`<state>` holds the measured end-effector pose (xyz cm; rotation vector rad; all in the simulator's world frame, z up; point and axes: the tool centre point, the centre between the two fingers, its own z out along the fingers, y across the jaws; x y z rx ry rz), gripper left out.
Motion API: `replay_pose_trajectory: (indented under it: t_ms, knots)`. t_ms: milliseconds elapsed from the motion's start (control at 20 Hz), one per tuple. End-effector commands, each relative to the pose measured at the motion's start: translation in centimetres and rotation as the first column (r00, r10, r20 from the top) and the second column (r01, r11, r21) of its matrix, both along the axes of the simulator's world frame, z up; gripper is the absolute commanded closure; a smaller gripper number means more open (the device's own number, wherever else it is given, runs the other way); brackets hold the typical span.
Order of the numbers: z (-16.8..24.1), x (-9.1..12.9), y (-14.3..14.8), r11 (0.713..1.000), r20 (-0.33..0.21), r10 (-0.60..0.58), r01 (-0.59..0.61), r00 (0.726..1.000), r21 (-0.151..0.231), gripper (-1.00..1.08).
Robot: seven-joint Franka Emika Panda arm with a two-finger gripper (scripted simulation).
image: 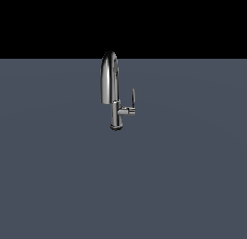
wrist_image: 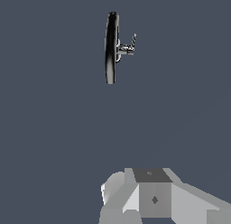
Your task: Turn on the faucet by rotating a designated handle.
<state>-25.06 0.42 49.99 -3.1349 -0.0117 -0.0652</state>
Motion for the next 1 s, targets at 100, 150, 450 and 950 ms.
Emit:
replay_pose_trajectory:
  t_ms: [100,150,450,950]
  knots:
    - [0.0,0.1,0.0,1.000,-0.001,-0.001,0.001,1.000,0.001,1.08]
    - [0.0,0.1,0.0,1.000,-0.003,-0.003,0.003,1.000,0.003,1.08]
    - [-0.1,1.1,0.1,0.999,-0.026,-0.026,0.027,0.999,0.026,1.08]
    - [-0.8,5.2,0.3,0.985,-0.123,-0.113,0.127,0.986,0.114,1.08]
